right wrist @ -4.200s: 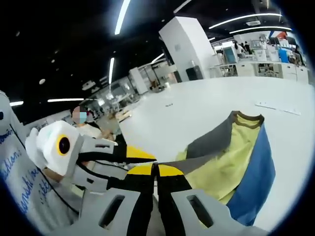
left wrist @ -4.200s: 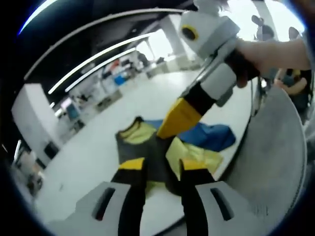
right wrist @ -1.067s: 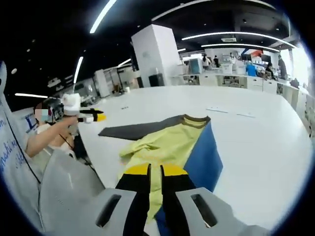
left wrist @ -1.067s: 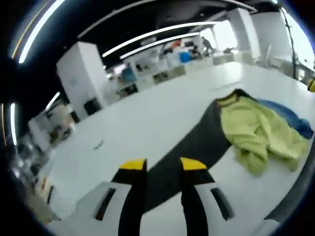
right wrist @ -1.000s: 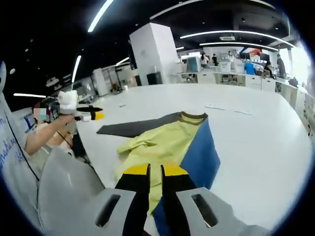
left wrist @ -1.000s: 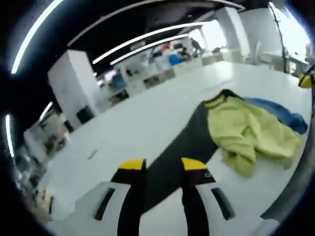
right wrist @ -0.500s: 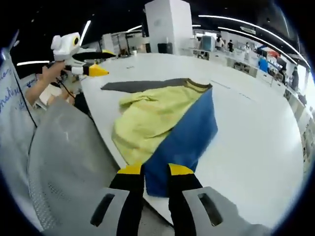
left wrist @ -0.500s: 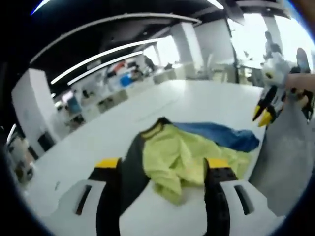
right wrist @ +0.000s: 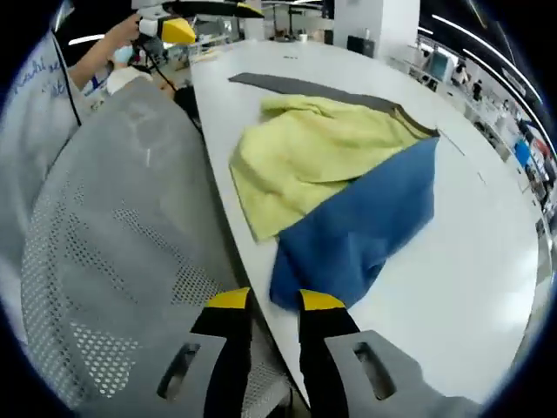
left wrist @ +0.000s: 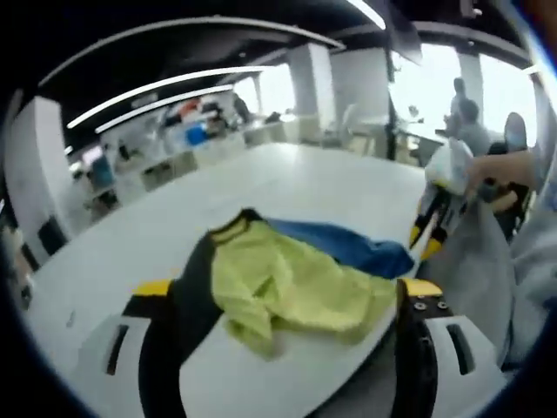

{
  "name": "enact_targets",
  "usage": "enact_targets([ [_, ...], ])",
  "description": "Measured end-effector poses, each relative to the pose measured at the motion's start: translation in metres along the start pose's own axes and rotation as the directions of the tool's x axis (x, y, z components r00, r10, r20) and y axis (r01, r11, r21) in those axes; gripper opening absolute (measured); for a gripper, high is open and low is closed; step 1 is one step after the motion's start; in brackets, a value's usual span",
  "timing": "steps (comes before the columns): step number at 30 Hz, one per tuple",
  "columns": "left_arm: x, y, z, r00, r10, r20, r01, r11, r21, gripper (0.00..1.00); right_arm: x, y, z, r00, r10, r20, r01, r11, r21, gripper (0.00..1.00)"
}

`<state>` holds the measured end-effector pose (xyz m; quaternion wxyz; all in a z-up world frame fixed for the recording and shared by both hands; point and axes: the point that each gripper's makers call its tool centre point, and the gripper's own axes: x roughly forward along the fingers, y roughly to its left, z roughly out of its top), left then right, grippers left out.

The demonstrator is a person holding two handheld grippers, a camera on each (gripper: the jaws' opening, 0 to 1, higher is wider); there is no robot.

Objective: Fold the garment on the visible template until the final outline fits inside the template.

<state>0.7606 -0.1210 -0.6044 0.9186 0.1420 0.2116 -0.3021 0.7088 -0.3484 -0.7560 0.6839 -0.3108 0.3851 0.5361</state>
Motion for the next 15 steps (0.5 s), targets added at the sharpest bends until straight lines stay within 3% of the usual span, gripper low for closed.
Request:
enact_targets([
  [11,-0.007,-0.007,-0.005,1.0,-0.008,-0.011,0.008,1.0,-0.028,1.0,0.012,-0.003,-0.011,0.997,0.01,-0.07,-0.017,0.995,-0.095,0.15],
  [15,-0.008,-0.008,-0.003,1.0,-0.006,0.004,0.006,0.999,-0.036,1.0,0.013,-0.002,-0.009,0.998,0.017,-0.061,-0.022,0.996,-0.091,0.13],
])
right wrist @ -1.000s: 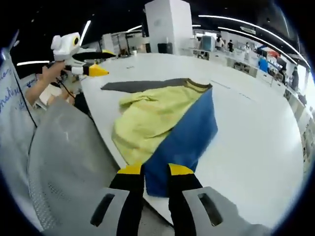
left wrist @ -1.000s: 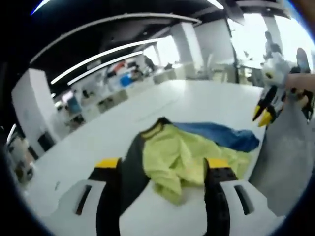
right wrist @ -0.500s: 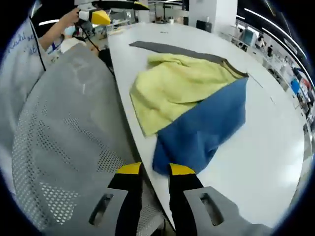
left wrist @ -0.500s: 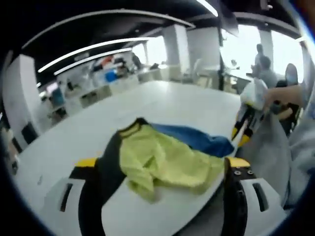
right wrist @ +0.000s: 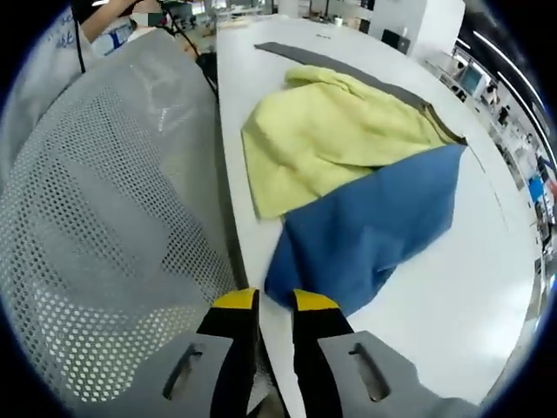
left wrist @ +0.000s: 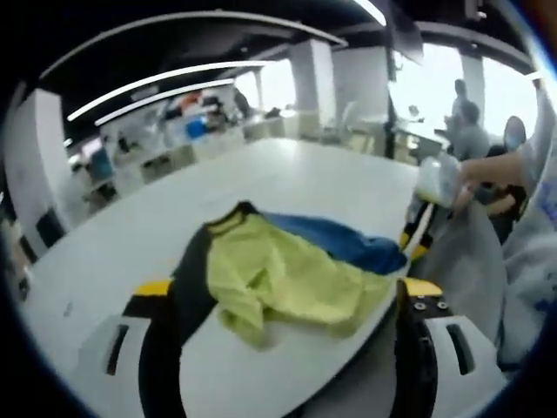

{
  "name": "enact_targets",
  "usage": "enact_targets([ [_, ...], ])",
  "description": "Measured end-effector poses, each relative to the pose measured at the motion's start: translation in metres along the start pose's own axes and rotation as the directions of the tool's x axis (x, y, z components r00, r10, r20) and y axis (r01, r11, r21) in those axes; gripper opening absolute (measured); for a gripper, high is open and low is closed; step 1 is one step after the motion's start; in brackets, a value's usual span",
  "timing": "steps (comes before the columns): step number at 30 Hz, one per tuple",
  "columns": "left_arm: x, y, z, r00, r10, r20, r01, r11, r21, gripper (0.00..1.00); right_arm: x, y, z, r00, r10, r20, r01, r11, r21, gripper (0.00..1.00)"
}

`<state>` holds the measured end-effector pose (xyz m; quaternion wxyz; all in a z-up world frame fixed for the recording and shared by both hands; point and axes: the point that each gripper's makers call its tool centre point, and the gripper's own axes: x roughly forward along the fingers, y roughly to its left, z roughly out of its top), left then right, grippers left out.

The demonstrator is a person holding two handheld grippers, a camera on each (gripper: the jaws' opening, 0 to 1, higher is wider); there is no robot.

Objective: Fold the garment on the visible template until the final outline fits inside the template.

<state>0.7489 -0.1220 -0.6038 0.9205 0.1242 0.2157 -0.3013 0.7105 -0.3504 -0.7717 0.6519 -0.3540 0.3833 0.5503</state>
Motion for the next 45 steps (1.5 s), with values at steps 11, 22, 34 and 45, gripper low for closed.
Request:
enact_targets([
  [11,-0.002,-0.003,-0.001,1.0,-0.002,-0.001,0.002,1.0,-0.007,0.99,0.007,0.003,0.002,1.0,0.013,0.009,-0.013,1.0,-0.023,0.04],
  [22,-0.004,-0.008,0.001,1.0,0.004,0.004,-0.004,1.0,0.02,0.95,-0.013,-0.007,0.016,0.997,-0.047,0.063,0.046,0.999,0.013,0.03],
  [34,0.016,-0.042,0.003,0.996,-0.092,-0.019,0.093,0.993,0.076,0.92,-0.065,-0.031,0.052,0.954,-0.19,0.233,0.172,0.98,0.098,0.02],
  [45,0.028,-0.078,0.015,0.988,-0.155,-0.017,0.156,0.976,0.153,0.9,-0.107,-0.046,0.089,0.881,-0.299,0.366,0.26,0.953,0.154,0.02],
])
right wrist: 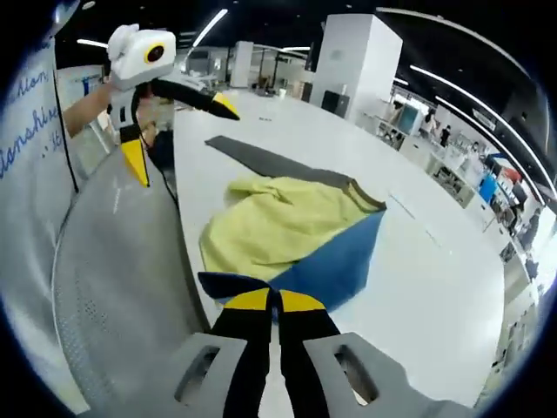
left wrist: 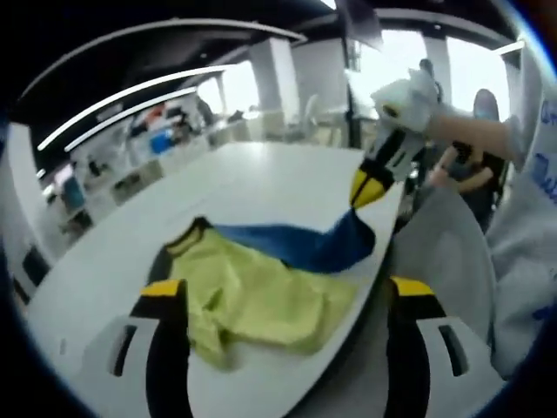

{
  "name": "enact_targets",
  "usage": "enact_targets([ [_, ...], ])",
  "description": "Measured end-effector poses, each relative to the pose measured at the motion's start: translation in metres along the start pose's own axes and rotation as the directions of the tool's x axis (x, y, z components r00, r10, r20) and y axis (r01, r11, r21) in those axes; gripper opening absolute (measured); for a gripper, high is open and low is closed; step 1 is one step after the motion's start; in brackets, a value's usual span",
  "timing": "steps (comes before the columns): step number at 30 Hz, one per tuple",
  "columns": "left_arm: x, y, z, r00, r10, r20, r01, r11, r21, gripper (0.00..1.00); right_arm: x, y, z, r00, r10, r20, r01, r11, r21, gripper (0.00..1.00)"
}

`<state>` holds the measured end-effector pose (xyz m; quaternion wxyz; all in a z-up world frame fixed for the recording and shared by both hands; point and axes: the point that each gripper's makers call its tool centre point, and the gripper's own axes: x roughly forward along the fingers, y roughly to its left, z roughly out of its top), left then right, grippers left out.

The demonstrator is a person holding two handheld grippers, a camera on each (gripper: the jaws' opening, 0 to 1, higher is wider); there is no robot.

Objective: Fold the garment on the visible template until the final outline fits inside the template.

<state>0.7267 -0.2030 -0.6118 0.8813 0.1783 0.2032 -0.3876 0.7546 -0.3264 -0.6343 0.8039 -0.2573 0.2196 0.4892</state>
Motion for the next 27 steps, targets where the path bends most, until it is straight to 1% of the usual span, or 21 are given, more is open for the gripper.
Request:
enact_targets([
  [3,0.005,-0.01,0.006,1.0,-0.019,0.01,0.019,0.999,0.032,0.89,-0.004,-0.005,0.012,0.999,-0.023,0.029,0.023,1.0,-0.008,0.02],
  [5,0.009,-0.014,0.01,1.0,-0.02,0.014,0.019,0.998,0.064,0.86,-0.006,-0.009,0.019,0.998,-0.033,0.05,0.034,0.999,-0.014,0.02],
  [6,0.011,-0.016,0.014,1.0,-0.017,0.022,0.015,0.995,0.097,0.83,-0.008,-0.01,0.023,0.997,-0.041,0.061,0.042,0.999,-0.016,0.02],
  [9,0.017,-0.022,0.026,0.998,-0.017,0.052,0.009,0.988,0.155,0.73,-0.012,-0.009,0.03,0.996,-0.049,0.077,0.051,0.998,-0.025,0.02],
  [12,0.026,-0.033,0.036,0.996,-0.048,0.078,0.033,0.982,0.185,0.64,-0.016,-0.008,0.038,0.993,-0.062,0.099,0.066,0.997,-0.033,0.02],
  [14,0.036,-0.043,0.038,0.995,-0.077,0.067,0.06,0.973,0.221,0.63,-0.018,-0.008,0.041,0.991,-0.07,0.11,0.074,0.997,-0.033,0.02],
  [15,0.042,-0.048,0.035,0.995,-0.095,0.037,0.082,0.961,0.264,0.62,-0.02,-0.009,0.044,0.99,-0.08,0.12,0.085,0.996,-0.033,0.02],
  [16,0.047,-0.05,0.032,0.996,-0.093,0.012,0.085,0.952,0.295,0.6,-0.022,-0.01,0.046,0.988,-0.088,0.127,0.092,0.995,-0.031,0.02],
  [17,0.053,-0.051,0.032,0.997,-0.079,0.009,0.071,0.936,0.345,0.58,-0.024,-0.01,0.048,0.987,-0.091,0.133,0.096,0.995,-0.028,0.02],
  [18,0.056,-0.052,0.031,0.997,-0.076,0.004,0.069,0.923,0.378,0.55,-0.026,-0.01,0.05,0.986,-0.093,0.138,0.098,0.995,-0.026,0.02],
  [20,0.061,-0.053,0.032,0.998,-0.061,0.007,0.052,0.907,0.419,0.47,-0.029,-0.01,0.052,0.984,-0.101,0.148,0.105,0.994,-0.023,0.02],
  [21,0.064,-0.055,0.035,0.998,-0.066,0.024,0.05,0.902,0.43,0.41,-0.029,-0.009,0.053,0.983,-0.102,0.15,0.107,0.994,-0.023,0.02],
  [23,0.067,-0.053,0.04,0.998,-0.053,0.04,0.03,0.895,0.446,0.33,-0.031,-0.008,0.053,0.982,-0.107,0.156,0.112,0.993,-0.021,0.02],
  [24,0.069,-0.052,0.041,0.998,-0.051,0.043,0.026,0.889,0.458,0.3,-0.031,-0.007,0.053,0.982,-0.108,0.156,0.113,0.993,-0.02,0.02],
  [25,0.069,-0.051,0.041,0.998,-0.051,0.041,0.026,0.888,0.458,0.28,-0.032,-0.007,0.053,0.982,-0.109,0.156,0.113,0.993,-0.02,0.02],
  [27,0.073,-0.047,0.044,0.998,-0.042,0.036,0.02,0.878,0.478,0.23,-0.033,-0.007,0.052,0.98,-0.114,0.16,0.118,0.993,-0.012,0.02],
])
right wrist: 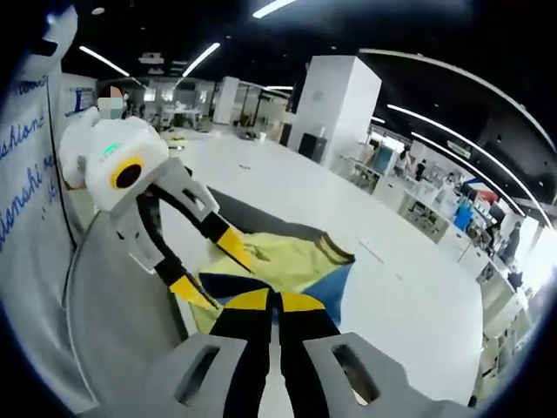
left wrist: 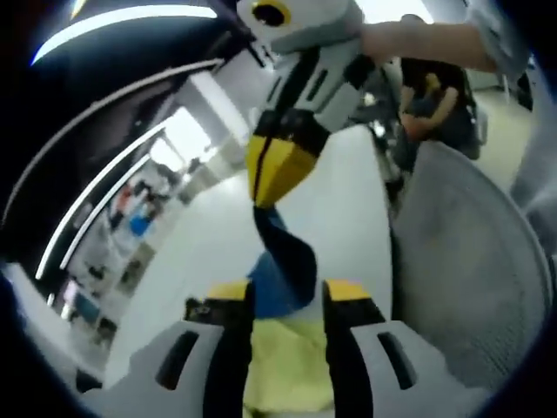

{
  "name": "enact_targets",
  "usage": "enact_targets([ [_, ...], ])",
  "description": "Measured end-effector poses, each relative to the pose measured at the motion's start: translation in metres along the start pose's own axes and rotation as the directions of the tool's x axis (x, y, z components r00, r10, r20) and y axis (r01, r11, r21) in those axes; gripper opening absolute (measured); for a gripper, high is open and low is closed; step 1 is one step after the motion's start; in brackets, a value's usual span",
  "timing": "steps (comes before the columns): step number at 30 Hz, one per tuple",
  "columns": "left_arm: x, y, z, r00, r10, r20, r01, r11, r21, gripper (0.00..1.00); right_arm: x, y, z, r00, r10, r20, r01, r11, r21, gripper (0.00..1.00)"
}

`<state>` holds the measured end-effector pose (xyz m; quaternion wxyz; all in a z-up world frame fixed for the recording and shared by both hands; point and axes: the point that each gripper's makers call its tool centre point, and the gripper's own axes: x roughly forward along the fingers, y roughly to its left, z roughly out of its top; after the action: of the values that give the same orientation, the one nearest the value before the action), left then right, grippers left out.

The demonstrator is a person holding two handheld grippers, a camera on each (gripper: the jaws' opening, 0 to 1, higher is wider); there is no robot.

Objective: Fold the garment on the visible template until the final outline fits inside the template.

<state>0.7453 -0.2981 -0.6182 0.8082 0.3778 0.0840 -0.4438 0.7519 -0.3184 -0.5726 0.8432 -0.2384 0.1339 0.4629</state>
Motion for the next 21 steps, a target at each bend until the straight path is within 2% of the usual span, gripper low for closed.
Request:
enact_targets([
  [5,0.002,0.004,0.004,1.0,0.001,0.007,-0.001,0.999,0.038,0.11,-0.003,-0.001,-0.001,1.0,-0.009,0.002,0.009,1.0,0.009,0.02],
  [7,0.002,0.005,0.006,1.0,0.005,0.01,-0.006,0.998,0.056,0.0,-0.004,-0.002,-0.002,1.0,-0.012,0.004,0.012,1.0,0.015,0.02],
  [14,0.0,0.006,0.013,0.999,-0.048,0.02,0.045,0.994,0.102,0.0,-0.006,0.001,-0.006,1.0,-0.012,0.009,0.012,0.999,0.038,0.03],
  [17,0.001,0.007,0.013,0.998,-0.069,0.006,0.068,0.993,0.099,0.0,-0.008,0.002,-0.008,1.0,-0.02,0.023,0.019,0.999,0.05,0.03],
  [21,-0.001,0.007,0.013,0.997,-0.082,-0.007,0.082,0.987,0.135,0.0,-0.011,0.004,-0.01,1.0,-0.014,0.026,0.013,0.998,0.057,0.02],
])
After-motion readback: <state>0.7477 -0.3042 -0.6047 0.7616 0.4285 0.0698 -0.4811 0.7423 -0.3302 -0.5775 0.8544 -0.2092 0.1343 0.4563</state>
